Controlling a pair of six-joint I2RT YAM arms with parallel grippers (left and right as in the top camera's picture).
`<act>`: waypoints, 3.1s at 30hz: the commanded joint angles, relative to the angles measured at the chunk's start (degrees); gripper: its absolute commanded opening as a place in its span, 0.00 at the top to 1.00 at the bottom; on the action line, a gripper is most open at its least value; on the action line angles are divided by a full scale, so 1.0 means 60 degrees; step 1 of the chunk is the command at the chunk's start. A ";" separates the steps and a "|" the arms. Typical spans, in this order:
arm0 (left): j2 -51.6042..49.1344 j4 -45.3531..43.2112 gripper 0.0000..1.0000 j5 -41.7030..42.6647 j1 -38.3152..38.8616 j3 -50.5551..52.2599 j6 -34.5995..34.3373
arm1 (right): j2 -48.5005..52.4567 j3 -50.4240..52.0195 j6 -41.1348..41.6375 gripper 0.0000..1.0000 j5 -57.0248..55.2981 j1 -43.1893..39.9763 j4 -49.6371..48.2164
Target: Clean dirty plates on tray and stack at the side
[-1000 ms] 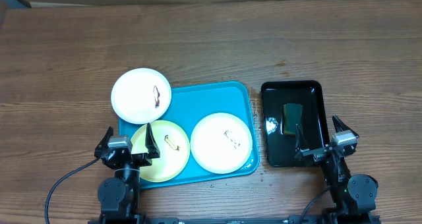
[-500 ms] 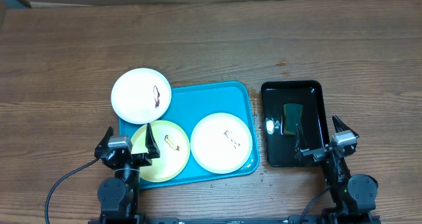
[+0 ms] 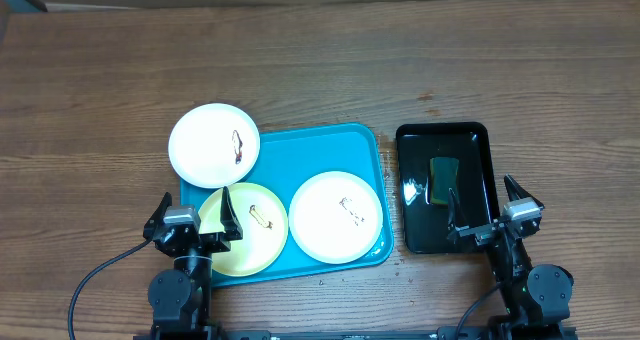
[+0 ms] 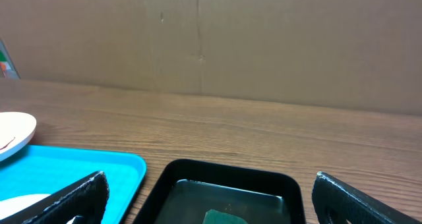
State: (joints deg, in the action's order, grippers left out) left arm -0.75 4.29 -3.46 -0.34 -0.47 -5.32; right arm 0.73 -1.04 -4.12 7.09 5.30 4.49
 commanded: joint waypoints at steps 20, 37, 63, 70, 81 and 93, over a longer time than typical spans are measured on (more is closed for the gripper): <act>0.0080 -0.0015 0.00 0.0055 0.0036 0.0033 0.0251 | -0.0095 0.0098 -0.0033 0.00 -0.0029 -0.0040 -0.0044; 0.0080 -0.0015 0.00 0.0055 0.0036 0.0033 0.0251 | -0.0095 0.0098 -0.0036 0.00 -0.0029 -0.0040 -0.0044; 0.0080 -0.0015 0.00 0.0055 0.0036 0.0033 0.0251 | -0.0095 0.0098 -0.0036 0.00 -0.0029 -0.0040 -0.0044; 0.0080 -0.0015 0.00 0.0055 0.0036 0.0033 0.0251 | -0.0095 0.0098 -0.0036 0.00 -0.0029 -0.0040 -0.0044; 0.0076 -0.0015 0.00 0.0055 0.0036 0.0033 0.0251 | -0.0095 0.0098 -0.0033 0.00 0.0011 -0.0036 -0.0055; 0.0080 -0.0015 0.00 0.0055 0.0036 0.0033 0.0251 | -0.0095 -0.0488 0.2463 0.00 0.0761 -0.0033 -0.0182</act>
State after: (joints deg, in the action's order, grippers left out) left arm -0.75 4.32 -3.46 -0.34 -0.47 -5.32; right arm 0.73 -1.08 1.13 10.33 5.28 3.55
